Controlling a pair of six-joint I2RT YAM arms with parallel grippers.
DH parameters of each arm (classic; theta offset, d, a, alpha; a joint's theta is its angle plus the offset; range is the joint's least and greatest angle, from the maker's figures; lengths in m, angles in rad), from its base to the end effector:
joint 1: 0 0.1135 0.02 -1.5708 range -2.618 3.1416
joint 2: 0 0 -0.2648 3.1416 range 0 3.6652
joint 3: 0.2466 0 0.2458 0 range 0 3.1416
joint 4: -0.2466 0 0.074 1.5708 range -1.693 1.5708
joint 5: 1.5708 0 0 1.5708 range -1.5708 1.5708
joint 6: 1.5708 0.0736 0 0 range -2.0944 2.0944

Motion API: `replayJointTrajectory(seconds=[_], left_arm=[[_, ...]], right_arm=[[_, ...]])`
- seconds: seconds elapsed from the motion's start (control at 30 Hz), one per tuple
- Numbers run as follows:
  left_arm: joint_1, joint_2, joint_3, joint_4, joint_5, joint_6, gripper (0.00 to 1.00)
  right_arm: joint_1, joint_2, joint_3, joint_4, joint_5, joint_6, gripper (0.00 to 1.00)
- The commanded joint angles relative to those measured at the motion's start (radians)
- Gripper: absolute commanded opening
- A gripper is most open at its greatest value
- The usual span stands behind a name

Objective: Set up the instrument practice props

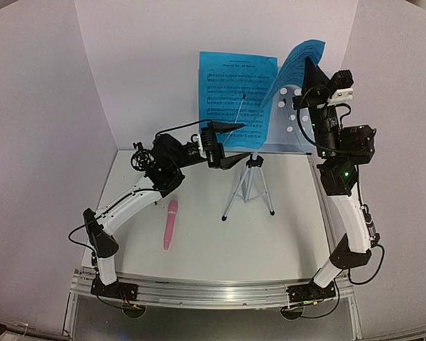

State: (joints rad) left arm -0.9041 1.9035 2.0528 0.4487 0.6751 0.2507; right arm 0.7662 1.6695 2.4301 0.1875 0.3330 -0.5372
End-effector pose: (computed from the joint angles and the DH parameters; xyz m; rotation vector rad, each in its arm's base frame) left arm 0.2371 -0.3757 0.5326 1.0661 0.4601 -0.9087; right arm 0.2048 0.1637 0.7014 -0.1180 0.6859 0.1160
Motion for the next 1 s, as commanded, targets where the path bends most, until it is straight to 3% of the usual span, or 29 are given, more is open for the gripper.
replayJointTrajectory(seconds=[0.0, 0.27, 0.57, 0.77, 0.97], left_arm=[[-0.003, 0.072, 0.107, 0.062, -0.079, 0.045, 0.76], [-0.003, 0.254, 0.359, 0.171, -0.192, 0.012, 0.81], [-0.006, 0.331, 0.446, 0.235, -0.232, -0.006, 0.82], [-0.006, 0.399, 0.526, 0.278, -0.198, 0.188, 0.88], [-0.006, 0.434, 0.565, 0.280, -0.112, 0.255, 0.88]], right_arm=[[-0.002, -0.029, -0.034, 0.115, 0.028, -0.062, 0.00], [-0.002, -0.116, -0.172, 0.130, 0.058, -0.127, 0.00], [-0.002, -0.149, -0.255, 0.135, 0.101, -0.190, 0.00], [-0.002, -0.145, -0.271, 0.135, 0.128, -0.250, 0.00], [-0.002, -0.144, -0.275, 0.135, 0.139, -0.219, 0.00]])
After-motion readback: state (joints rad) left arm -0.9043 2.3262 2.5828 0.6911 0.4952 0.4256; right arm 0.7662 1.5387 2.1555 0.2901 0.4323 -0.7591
